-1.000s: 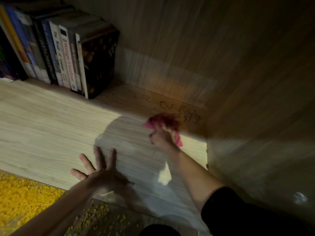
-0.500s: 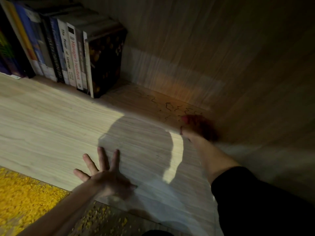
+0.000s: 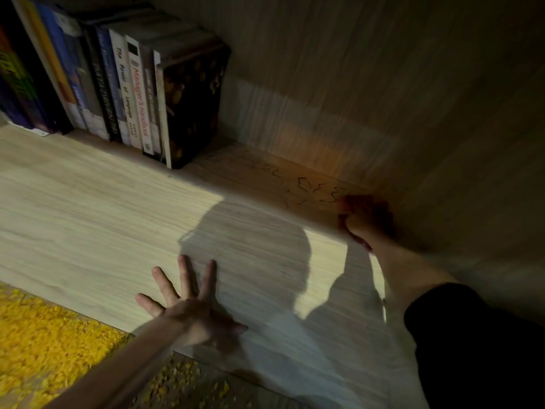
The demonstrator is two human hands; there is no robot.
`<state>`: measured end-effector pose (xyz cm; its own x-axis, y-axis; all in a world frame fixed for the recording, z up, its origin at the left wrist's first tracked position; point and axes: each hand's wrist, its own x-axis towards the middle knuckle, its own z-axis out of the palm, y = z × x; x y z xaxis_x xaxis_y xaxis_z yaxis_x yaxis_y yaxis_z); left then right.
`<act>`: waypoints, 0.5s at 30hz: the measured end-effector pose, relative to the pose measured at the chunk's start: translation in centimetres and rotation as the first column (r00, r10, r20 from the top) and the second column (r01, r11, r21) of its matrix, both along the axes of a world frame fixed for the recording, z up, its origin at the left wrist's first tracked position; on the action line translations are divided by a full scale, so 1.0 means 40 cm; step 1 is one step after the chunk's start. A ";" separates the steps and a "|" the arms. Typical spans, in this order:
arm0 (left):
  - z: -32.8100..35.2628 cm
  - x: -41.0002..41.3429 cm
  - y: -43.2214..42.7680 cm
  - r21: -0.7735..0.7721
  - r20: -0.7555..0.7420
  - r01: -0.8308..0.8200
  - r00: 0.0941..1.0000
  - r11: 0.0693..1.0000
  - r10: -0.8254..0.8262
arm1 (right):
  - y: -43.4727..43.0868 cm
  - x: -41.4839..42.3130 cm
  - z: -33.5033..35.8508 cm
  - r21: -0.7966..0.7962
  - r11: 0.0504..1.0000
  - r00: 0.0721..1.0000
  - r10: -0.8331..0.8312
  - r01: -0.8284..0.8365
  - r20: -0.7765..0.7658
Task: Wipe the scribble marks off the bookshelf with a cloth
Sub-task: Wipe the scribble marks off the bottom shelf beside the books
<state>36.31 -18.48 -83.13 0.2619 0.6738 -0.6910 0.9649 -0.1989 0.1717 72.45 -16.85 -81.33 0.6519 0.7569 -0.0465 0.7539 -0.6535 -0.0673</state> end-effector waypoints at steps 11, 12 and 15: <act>0.022 -0.006 0.000 -0.028 0.015 -0.011 1.000 1.000 0.011 | 0.053 -0.158 -0.099 -0.037 0.917 0.886 0.374 -0.398 -0.274; 0.026 -0.007 -0.001 -0.027 0.017 -0.009 1.000 1.000 0.009 | 0.047 -0.117 -0.108 -0.086 0.912 0.895 0.370 -0.401 -0.250; 0.025 -0.009 0.001 -0.033 0.030 0.007 1.000 0.999 -0.006 | 0.040 0.007 -0.115 -0.098 0.969 0.970 0.217 -0.228 -0.113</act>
